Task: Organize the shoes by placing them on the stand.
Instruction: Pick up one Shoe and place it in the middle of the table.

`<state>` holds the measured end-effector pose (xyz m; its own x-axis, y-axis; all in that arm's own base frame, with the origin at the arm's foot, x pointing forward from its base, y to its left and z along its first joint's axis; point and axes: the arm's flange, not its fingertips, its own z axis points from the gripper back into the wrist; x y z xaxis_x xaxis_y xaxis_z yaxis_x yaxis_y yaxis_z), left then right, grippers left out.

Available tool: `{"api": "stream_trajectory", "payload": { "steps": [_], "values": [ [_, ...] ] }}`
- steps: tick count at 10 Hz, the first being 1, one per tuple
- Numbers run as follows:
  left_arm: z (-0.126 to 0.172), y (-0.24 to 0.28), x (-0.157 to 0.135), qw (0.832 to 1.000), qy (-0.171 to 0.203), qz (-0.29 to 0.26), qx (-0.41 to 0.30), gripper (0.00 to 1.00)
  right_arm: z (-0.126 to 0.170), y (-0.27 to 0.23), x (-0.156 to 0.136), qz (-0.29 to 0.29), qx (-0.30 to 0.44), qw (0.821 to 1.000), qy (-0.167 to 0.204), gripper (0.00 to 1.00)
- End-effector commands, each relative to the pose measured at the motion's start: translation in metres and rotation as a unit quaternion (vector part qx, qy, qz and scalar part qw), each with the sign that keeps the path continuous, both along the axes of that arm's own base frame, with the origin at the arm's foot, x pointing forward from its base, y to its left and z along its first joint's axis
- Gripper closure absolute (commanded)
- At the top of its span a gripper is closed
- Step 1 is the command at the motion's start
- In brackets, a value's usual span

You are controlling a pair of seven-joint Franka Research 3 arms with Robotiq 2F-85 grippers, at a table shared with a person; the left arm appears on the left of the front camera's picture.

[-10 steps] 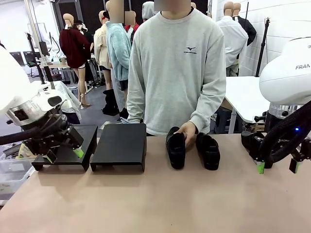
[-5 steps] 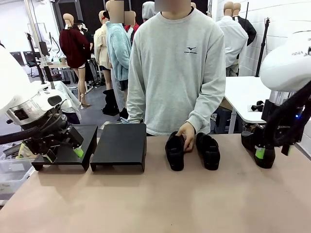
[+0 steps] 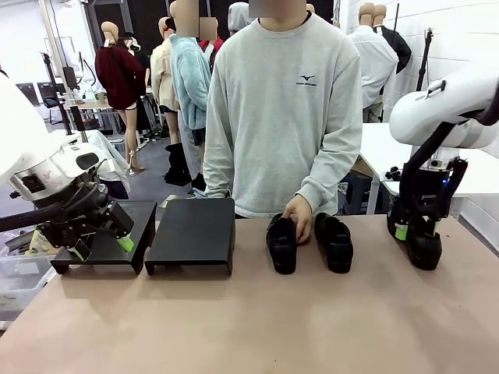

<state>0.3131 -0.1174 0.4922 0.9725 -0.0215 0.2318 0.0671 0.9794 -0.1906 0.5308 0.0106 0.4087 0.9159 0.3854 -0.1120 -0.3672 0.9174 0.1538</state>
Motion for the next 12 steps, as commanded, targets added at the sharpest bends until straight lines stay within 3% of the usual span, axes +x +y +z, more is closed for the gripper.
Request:
{"api": "stream_trajectory", "payload": {
  "steps": [1, 4, 5, 12],
  "values": [
    [-0.0003, 0.0000, -0.0011, 1.000, -0.001, -0.001, 0.001, 0.00, 0.0170, -0.0004, 0.0148, -0.028, 0.007, 1.000, 0.007, 0.00],
    [-0.0003, 0.0000, -0.0011, 1.000, -0.001, -0.001, 0.001, 0.00, 0.0222, -0.0087, 0.0160, -0.062, 0.001, 0.998, 0.009, 0.00],
    [-0.0003, 0.0000, -0.0011, 1.000, -0.001, -0.001, 0.001, 0.00, 0.0169, -0.0072, 0.0172, -0.025, -0.003, 1.000, -0.004, 0.00],
    [-0.0003, 0.0000, -0.0011, 1.000, -0.001, -0.001, 0.001, 0.00, 0.0169, -0.0072, 0.0172, -0.025, -0.003, 1.000, -0.004, 0.00]
  ]
}}
